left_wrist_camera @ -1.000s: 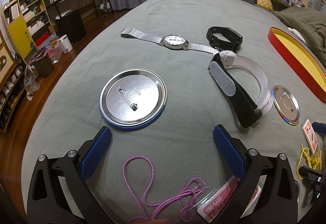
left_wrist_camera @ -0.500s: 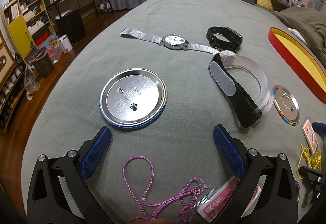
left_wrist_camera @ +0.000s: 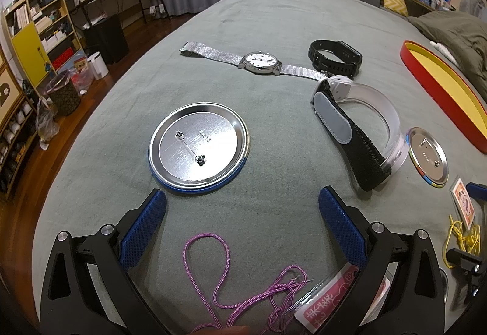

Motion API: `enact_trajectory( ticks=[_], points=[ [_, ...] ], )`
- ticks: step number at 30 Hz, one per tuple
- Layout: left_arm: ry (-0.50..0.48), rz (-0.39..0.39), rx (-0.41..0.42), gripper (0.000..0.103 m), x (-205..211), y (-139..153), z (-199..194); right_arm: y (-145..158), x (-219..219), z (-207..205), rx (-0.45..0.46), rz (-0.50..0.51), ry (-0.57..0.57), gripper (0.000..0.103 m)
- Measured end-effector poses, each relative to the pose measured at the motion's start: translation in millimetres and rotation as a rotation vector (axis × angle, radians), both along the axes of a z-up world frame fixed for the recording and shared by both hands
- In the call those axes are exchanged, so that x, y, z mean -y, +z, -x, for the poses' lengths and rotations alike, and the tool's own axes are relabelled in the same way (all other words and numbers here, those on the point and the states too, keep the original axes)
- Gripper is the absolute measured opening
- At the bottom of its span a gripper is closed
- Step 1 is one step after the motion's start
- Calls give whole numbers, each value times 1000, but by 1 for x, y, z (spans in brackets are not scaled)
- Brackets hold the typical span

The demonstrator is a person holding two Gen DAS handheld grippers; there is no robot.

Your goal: Organize jewelry

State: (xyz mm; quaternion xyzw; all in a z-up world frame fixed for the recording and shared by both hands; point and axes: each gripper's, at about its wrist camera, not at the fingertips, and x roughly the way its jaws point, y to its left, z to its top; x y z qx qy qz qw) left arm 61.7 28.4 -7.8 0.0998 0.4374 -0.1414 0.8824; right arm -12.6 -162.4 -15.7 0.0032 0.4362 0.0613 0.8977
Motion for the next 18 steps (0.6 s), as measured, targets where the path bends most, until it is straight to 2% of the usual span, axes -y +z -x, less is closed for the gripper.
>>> enact_trajectory(
  ticks=[18],
  points=[
    [1,1,5,98,2,-1,1,0,0,0,0,0,0,96]
  ],
)
